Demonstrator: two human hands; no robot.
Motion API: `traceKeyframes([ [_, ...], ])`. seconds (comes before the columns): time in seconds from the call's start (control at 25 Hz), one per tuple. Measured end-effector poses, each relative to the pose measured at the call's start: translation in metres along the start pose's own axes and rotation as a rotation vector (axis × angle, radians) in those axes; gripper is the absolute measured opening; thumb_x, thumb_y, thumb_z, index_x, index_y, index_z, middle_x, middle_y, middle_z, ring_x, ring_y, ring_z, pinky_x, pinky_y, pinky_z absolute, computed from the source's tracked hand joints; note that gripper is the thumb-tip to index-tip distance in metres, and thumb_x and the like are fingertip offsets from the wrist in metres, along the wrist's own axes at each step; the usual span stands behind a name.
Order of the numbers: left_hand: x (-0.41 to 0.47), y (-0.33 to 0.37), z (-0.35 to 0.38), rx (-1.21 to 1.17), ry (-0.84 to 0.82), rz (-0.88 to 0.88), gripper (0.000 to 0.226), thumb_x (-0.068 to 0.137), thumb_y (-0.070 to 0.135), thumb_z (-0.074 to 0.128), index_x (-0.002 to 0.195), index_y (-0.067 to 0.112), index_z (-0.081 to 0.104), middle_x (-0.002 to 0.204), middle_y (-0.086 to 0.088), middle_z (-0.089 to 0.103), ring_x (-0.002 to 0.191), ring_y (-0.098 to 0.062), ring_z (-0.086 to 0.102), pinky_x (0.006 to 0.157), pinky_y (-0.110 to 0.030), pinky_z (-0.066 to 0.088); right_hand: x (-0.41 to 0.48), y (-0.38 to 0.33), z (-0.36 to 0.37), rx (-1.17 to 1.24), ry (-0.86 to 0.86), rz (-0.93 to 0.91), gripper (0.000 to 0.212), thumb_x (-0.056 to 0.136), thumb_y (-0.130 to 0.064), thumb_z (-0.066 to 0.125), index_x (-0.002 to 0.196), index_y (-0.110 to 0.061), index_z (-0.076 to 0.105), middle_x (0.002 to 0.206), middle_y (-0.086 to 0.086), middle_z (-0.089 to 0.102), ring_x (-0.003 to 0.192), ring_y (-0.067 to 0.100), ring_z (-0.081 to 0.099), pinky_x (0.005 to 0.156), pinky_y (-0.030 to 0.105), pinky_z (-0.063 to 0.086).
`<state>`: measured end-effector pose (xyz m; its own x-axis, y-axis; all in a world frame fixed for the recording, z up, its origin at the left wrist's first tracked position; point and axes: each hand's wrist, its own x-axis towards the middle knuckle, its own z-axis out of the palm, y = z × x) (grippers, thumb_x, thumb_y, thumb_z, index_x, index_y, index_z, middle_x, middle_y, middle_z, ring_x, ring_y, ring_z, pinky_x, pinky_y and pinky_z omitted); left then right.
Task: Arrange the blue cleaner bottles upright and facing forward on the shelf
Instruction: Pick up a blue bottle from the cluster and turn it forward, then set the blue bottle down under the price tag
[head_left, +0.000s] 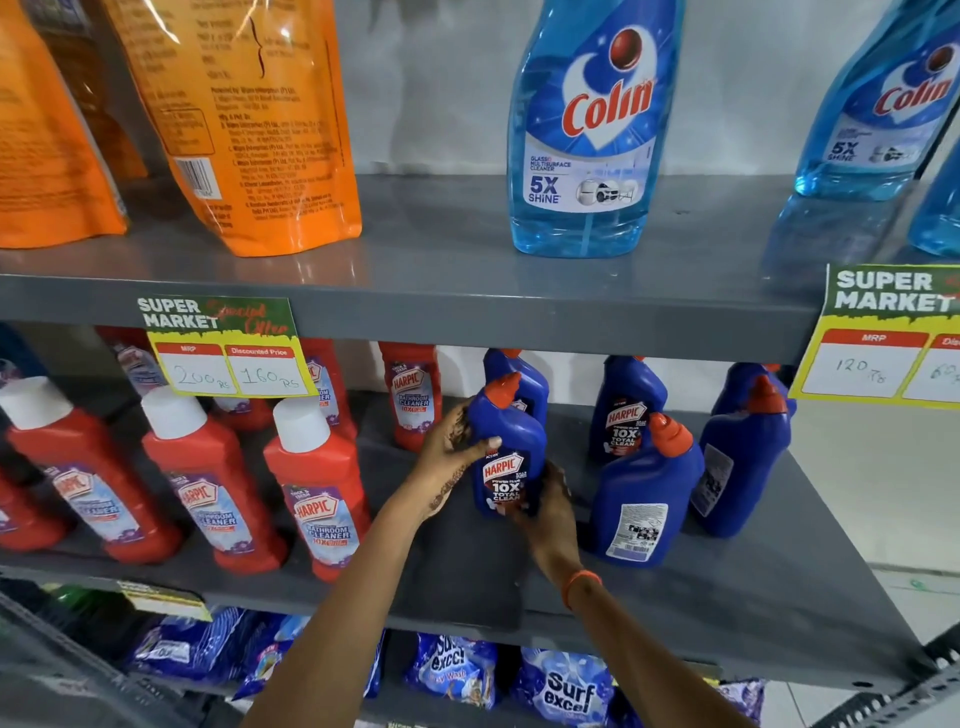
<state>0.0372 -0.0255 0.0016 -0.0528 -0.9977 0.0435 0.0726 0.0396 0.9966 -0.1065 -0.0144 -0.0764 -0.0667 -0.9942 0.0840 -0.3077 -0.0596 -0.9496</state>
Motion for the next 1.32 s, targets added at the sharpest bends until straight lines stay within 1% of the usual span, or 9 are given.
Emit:
traceKeyframes([
  [0.12,0.0,-0.002,0.002,0.004,-0.012,0.012,0.054,0.081,-0.002,0.062,0.13,0.011,0.043,0.121,-0.005,0.061,0.11,-0.01,0.06,0.088,-0.021,0.054,-0.003,0.0,0.003,-0.035,0.04,0.0,0.071,0.072,-0.008,0.073,0.133,-0.011,0.037,0.127,0.007,0.053,0.109,0.014,0.051,0.089,0.024,0.041],
  [0.32,-0.001,-0.009,0.001,0.052,-0.025,0.01,0.046,0.084,0.004,0.061,0.125,0.017,0.045,0.127,-0.007,0.058,0.114,-0.014,0.058,0.085,-0.019,0.053,-0.007,0.002,0.01,-0.092,0.098,0.007,0.071,0.07,-0.011,0.075,0.132,-0.013,0.038,0.129,0.011,0.053,0.116,0.025,0.054,0.098,0.04,0.048],
  [0.48,-0.006,-0.007,0.001,0.132,-0.051,0.022,0.068,0.086,0.009,0.06,0.142,0.021,0.024,0.139,0.004,0.043,0.128,-0.011,0.042,0.09,-0.017,0.048,-0.012,-0.005,0.01,-0.136,0.101,0.033,0.077,0.07,-0.014,0.076,0.135,-0.012,0.034,0.13,0.015,0.052,0.12,0.031,0.05,0.1,0.044,0.045],
  [0.64,-0.026,-0.001,0.024,0.51,0.134,0.318,0.084,0.087,0.019,0.059,0.147,0.016,-0.001,0.158,-0.004,0.005,0.145,-0.015,0.01,0.118,-0.032,0.019,-0.033,-0.031,0.0,-0.204,0.251,-0.136,0.072,0.079,-0.006,0.065,0.14,-0.006,0.027,0.129,0.022,0.044,0.119,0.038,0.046,0.103,0.046,0.04],
  [0.88,-0.055,0.023,0.091,0.498,0.232,0.719,0.052,0.091,0.02,0.051,0.139,0.015,0.03,0.142,0.004,0.037,0.134,-0.017,0.039,0.109,-0.034,0.038,-0.069,-0.065,-0.069,-0.104,0.529,-0.577,0.041,0.085,-0.007,0.048,0.125,-0.012,0.043,0.115,0.007,0.045,0.111,0.013,0.047,0.099,0.017,0.04],
  [0.96,-0.052,0.019,0.111,0.523,0.139,0.663,0.049,0.089,0.016,0.058,0.134,0.01,0.04,0.138,0.004,0.045,0.13,-0.01,0.043,0.109,-0.027,0.037,-0.066,-0.049,-0.092,-0.102,0.594,-0.56,0.04,0.085,-0.01,0.048,0.125,-0.01,0.044,0.117,0.007,0.042,0.115,0.012,0.042,0.102,0.02,0.038],
  [1.04,-0.045,0.008,0.121,0.48,0.001,0.418,0.054,0.083,0.018,0.065,0.133,0.014,0.044,0.133,0.009,0.05,0.125,-0.005,0.046,0.108,-0.028,0.04,-0.063,-0.024,-0.107,-0.082,0.578,-0.43,0.046,0.086,-0.016,0.05,0.13,-0.008,0.04,0.124,0.013,0.04,0.122,0.012,0.036,0.105,0.025,0.036],
  [1.24,-0.021,0.003,0.137,0.548,-0.253,0.101,0.058,0.074,0.007,0.073,0.127,0.009,0.049,0.127,-0.007,0.058,0.111,-0.01,0.053,0.084,-0.004,0.044,-0.051,0.039,-0.127,-0.093,0.231,-0.094,0.069,0.078,-0.022,0.063,0.136,-0.001,0.032,0.136,0.023,0.042,0.128,0.036,0.039,0.109,0.035,0.032],
  [1.32,-0.019,0.005,0.145,0.508,-0.227,0.058,0.056,0.073,0.005,0.074,0.124,0.006,0.052,0.121,-0.009,0.062,0.105,-0.012,0.058,0.079,-0.007,0.047,-0.047,0.043,-0.135,-0.048,0.078,-0.028,0.066,0.079,-0.018,0.064,0.136,-0.004,0.033,0.135,0.018,0.046,0.125,0.033,0.043,0.106,0.031,0.035],
])
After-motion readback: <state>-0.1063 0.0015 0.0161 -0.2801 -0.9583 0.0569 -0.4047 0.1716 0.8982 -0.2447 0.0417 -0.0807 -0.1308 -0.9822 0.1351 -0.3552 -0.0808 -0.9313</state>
